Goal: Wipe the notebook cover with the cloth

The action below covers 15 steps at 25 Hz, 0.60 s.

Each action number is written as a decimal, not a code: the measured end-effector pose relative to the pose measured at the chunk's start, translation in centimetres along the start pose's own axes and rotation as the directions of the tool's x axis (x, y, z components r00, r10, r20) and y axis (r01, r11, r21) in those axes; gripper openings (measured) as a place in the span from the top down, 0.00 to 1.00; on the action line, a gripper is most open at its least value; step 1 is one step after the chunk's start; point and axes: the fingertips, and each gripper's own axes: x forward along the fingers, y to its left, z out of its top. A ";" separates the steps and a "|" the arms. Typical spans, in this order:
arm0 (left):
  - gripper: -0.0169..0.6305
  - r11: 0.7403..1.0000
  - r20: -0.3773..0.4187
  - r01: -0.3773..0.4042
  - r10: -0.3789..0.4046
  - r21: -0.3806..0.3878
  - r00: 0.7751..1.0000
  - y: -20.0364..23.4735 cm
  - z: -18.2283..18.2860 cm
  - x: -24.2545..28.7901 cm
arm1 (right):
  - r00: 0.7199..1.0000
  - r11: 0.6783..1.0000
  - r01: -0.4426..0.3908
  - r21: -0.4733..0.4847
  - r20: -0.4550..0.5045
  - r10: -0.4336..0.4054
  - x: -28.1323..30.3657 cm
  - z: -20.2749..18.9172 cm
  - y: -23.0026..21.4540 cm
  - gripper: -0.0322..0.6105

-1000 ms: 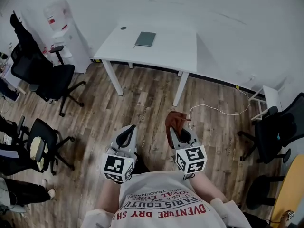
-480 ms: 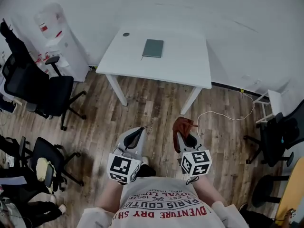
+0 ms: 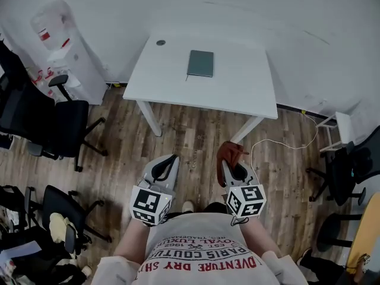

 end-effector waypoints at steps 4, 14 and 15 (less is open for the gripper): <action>0.96 1.000 -0.011 0.012 -0.012 -0.019 1.000 2.2 -0.7 1.6 | 0.999 1.000 0.005 -0.009 -0.032 -0.006 2.7 -0.3 0.2 0.83; 0.96 0.998 -0.090 0.044 -0.048 -0.043 0.995 7.5 -2.8 8.3 | 0.995 1.000 -0.008 -0.001 -0.095 0.008 12.0 0.4 -1.6 0.83; 0.96 0.998 -0.092 0.045 -0.049 -0.042 0.995 8.4 -2.4 9.2 | 0.996 1.000 -0.013 -0.001 -0.093 0.013 13.2 1.0 -1.8 0.83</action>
